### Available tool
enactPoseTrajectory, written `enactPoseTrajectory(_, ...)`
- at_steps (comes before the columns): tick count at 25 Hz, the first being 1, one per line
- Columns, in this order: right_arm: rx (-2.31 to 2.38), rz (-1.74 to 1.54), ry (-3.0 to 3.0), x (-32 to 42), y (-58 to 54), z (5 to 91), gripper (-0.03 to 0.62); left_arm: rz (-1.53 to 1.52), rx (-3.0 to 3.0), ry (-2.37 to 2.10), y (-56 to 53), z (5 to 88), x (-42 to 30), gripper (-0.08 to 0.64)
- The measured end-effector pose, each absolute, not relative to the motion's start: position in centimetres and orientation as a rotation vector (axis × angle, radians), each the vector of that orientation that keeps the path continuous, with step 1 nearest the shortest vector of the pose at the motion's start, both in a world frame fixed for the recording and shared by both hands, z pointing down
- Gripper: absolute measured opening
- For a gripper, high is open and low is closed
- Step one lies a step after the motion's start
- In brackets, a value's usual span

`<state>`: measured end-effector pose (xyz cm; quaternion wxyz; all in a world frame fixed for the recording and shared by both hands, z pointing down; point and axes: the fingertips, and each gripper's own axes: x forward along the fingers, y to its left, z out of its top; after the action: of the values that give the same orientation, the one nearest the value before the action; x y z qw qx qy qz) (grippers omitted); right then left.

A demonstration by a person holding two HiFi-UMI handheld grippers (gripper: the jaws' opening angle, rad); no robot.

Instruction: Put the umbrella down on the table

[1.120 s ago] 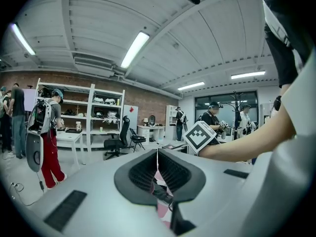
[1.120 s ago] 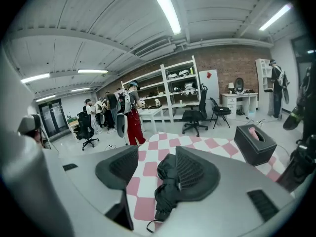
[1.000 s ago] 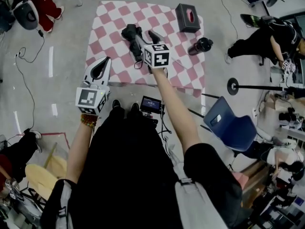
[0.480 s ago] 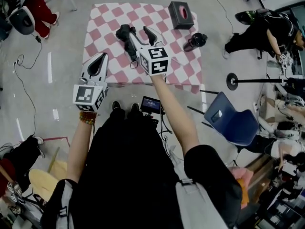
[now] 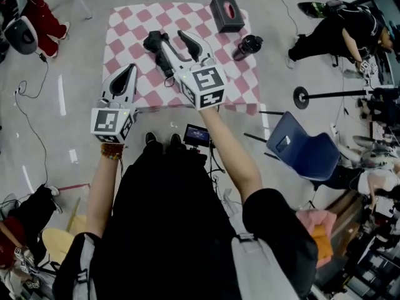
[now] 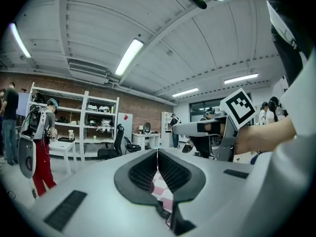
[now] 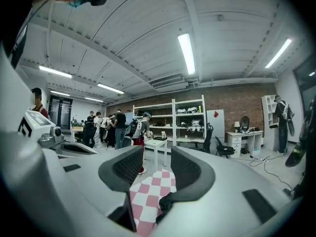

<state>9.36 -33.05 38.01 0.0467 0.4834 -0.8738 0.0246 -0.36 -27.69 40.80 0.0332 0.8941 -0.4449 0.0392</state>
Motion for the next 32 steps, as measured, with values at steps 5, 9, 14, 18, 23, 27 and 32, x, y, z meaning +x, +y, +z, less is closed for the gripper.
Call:
enactPoseTrajectory(5,1.467,0.020,-2.715,9.0,-31.3,36.1,0.167,0.098,2.780,-1.349,-27.4,40.1,0.3,0.015)
enactPoseTrajectory(9,1.452,-0.070,-2.750,8.3,-29.7,34.8,0.139,0.078,2.801,-1.348,-27.0,39.6,0.3,0.015)
enactPoseTrajectory(14,1.428,-0.141,-2.793,7.7,-27.8,34.5,0.095,0.070,2.821,-1.339,-26.3,39.2,0.0,0.015)
enactPoseTrajectory(18,1.420,-0.124,-2.807,7.3,-26.7,34.9,0.069,0.042,2.836,-1.333,-25.8,39.1,-0.3,0.015)
enactPoseTrajectory(23,1.411,-0.148,-2.842,6.6,-25.4,34.9,0.052,0.047,2.847,-1.318,-25.3,39.4,-0.3,0.015)
enactPoseTrajectory(27,1.403,-0.167,-2.824,6.3,-24.4,35.9,0.046,0.054,2.846,-1.301,-25.0,39.8,-0.1,0.015)
enactPoseTrajectory(32,1.405,-0.131,-2.808,6.1,-23.3,37.9,0.041,0.060,2.840,-1.279,-24.6,40.5,0.2,0.015)
